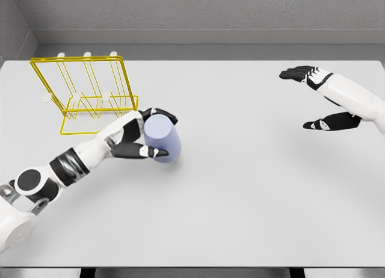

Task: Place the cup on the cup holder with both arms

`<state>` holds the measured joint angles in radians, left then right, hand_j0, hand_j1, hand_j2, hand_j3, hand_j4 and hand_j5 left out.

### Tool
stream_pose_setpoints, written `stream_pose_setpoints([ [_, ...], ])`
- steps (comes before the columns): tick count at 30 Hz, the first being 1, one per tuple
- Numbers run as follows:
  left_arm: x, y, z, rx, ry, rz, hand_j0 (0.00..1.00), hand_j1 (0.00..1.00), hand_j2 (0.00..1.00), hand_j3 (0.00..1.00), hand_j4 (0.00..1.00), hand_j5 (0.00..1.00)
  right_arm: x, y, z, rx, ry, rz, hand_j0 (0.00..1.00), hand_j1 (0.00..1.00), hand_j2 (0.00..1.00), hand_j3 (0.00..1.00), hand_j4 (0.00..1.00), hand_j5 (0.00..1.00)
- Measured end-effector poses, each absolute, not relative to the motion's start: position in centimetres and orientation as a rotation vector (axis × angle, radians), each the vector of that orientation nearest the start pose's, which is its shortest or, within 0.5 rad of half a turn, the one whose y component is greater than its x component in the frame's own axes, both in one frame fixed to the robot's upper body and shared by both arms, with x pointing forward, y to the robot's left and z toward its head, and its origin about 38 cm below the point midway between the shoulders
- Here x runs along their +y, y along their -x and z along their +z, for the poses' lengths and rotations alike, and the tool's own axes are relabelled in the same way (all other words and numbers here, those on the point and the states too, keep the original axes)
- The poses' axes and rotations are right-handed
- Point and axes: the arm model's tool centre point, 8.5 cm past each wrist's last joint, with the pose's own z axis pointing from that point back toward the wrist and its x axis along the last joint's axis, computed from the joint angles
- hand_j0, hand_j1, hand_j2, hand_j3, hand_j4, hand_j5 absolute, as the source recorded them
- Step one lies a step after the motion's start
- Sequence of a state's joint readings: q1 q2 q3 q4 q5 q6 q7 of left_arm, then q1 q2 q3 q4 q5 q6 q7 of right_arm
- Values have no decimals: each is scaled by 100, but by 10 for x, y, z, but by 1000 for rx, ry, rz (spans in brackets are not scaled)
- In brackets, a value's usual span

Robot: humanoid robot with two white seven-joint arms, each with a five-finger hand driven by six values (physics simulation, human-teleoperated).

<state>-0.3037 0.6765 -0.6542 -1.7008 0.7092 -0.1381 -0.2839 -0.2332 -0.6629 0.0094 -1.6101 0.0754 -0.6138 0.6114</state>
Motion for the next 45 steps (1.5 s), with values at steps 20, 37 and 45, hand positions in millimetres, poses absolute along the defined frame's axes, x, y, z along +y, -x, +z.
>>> stream_pose_setpoints([
  [20,269,-381,204,-1661,508,-751,65,65,65,65,65,65,-343,-380,240,-1866,273,1516,100,100,100,100,100,100],
  [37,298,-392,233,-1709,433,-731,66,66,66,66,66,66,-344,-380,240,-1864,273,1516,100,100,100,100,100,100],
  [45,309,-404,234,-1714,394,-701,66,66,66,66,66,66,-344,-381,239,-1861,274,1514,100,100,100,100,100,100],
])
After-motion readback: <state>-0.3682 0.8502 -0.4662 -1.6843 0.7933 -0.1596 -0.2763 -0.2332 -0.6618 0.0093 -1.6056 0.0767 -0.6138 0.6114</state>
